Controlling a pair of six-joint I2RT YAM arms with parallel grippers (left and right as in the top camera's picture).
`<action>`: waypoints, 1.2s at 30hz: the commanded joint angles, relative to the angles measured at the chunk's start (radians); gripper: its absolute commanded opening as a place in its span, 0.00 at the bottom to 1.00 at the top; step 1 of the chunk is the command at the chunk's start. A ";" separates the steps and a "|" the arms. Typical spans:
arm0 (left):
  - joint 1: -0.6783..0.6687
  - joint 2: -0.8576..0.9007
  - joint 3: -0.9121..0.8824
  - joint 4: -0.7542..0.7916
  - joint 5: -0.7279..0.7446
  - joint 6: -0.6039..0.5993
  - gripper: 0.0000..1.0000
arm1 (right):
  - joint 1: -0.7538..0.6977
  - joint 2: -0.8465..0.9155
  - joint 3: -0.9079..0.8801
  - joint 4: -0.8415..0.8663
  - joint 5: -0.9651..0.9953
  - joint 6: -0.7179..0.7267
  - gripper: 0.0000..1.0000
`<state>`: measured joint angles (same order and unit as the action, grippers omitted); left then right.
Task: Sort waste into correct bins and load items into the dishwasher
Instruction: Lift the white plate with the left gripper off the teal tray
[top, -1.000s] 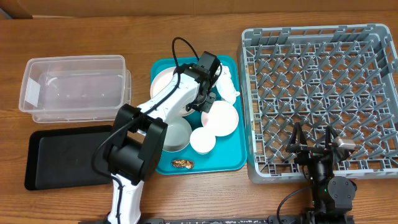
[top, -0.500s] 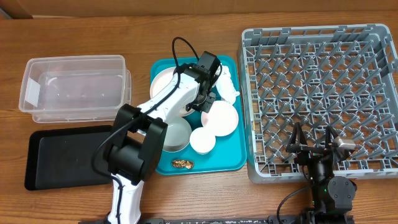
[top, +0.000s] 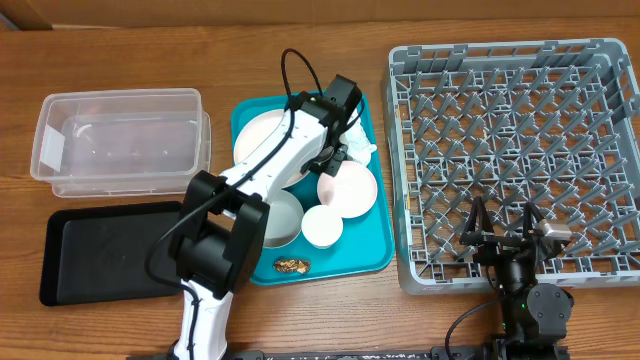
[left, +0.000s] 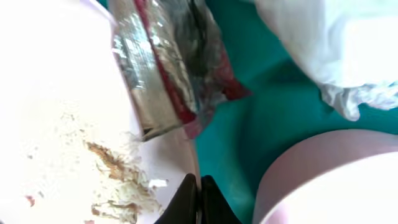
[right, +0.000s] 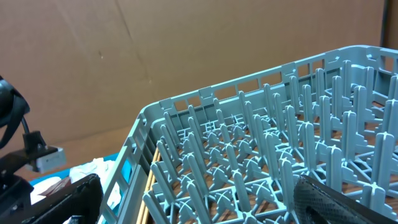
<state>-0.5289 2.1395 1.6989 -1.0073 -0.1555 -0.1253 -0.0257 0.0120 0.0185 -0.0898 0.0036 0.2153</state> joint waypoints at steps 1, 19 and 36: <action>-0.003 -0.023 0.065 -0.028 -0.035 -0.056 0.04 | -0.003 -0.009 -0.011 0.006 -0.006 -0.003 1.00; -0.004 -0.027 0.232 -0.169 -0.041 -0.066 0.04 | -0.003 -0.009 -0.011 0.006 -0.006 -0.003 1.00; -0.005 -0.027 0.491 -0.348 -0.118 -0.092 0.04 | -0.003 -0.009 -0.011 0.006 -0.006 -0.003 1.00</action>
<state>-0.5304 2.1395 2.1109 -1.3331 -0.2375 -0.2073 -0.0257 0.0120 0.0185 -0.0898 0.0036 0.2157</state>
